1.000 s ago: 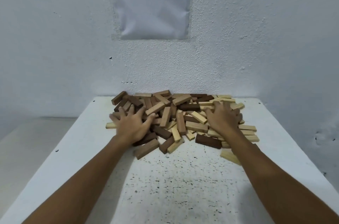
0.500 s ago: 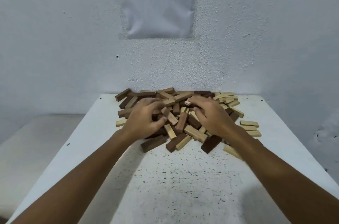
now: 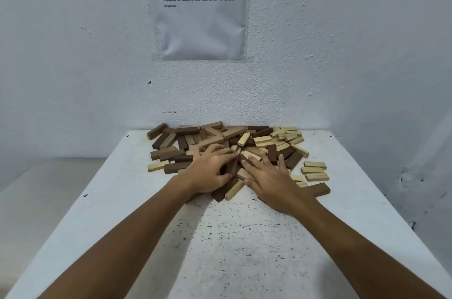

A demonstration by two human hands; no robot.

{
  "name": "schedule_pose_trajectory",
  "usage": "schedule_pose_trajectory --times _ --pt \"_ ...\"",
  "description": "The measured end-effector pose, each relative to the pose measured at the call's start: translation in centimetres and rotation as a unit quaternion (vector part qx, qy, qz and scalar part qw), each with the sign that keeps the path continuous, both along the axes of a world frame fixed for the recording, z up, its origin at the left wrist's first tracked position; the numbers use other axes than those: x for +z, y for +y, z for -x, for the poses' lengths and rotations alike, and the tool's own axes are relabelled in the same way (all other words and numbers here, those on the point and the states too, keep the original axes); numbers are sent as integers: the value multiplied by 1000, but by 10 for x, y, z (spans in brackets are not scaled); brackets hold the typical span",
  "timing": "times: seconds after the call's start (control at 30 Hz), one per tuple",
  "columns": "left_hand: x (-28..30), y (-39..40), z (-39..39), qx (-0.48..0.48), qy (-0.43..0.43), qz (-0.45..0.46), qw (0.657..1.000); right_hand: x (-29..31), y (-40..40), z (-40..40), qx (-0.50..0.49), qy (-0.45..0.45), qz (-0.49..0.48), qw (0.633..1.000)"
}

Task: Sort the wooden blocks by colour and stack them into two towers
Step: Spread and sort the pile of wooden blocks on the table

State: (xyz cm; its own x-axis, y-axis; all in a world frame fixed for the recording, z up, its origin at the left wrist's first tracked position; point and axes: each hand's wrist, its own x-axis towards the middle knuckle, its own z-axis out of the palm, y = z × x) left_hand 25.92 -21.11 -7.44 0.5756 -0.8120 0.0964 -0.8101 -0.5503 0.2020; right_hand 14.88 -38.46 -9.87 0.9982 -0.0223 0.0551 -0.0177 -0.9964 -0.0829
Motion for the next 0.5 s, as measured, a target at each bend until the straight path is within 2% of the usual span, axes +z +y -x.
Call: schedule_pose_trajectory --times 0.17,0.33,0.5 --pt "11 2 1 12 9 59 998 2 7 4 7 -140 13 990" --pt "15 18 14 12 -1 94 995 12 17 5 -71 -139 -72 985" --pt "10 50 49 -7 -26 138 990 18 35 39 -97 -183 -198 958"
